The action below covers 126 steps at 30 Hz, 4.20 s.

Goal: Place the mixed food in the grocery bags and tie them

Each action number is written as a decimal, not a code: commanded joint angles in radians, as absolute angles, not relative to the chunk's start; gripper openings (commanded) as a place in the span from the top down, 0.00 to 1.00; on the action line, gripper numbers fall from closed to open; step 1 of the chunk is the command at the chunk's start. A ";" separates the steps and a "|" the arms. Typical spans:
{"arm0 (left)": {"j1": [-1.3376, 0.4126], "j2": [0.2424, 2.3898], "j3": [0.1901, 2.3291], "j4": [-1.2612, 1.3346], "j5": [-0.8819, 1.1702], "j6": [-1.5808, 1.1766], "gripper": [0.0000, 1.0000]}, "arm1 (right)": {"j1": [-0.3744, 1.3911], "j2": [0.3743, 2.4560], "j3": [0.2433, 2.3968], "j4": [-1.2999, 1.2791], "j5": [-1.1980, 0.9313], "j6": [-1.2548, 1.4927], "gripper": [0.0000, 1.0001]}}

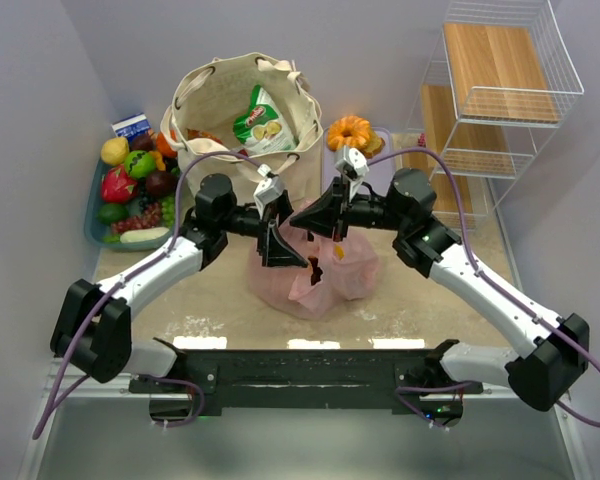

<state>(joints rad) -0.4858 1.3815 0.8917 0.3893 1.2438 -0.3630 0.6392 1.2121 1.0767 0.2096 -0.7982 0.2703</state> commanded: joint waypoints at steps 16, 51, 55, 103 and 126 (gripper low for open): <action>-0.495 1.376 0.881 0.433 1.094 -0.348 0.09 | 0.673 1.338 1.137 0.216 -0.611 0.357 1.00; -0.497 1.381 0.836 0.497 1.000 -0.410 1.00 | 0.761 1.310 1.199 0.170 -0.406 0.402 0.37; -0.497 1.381 0.848 0.448 1.003 -0.368 1.00 | 0.753 1.247 1.227 0.137 -0.416 0.384 0.22; -0.540 1.165 0.965 -0.075 0.678 0.147 0.19 | 0.554 1.387 1.232 -0.114 -0.591 0.330 1.00; -0.548 1.055 1.147 -0.173 1.023 0.098 0.06 | 0.555 1.396 1.252 -0.112 -0.578 0.341 1.00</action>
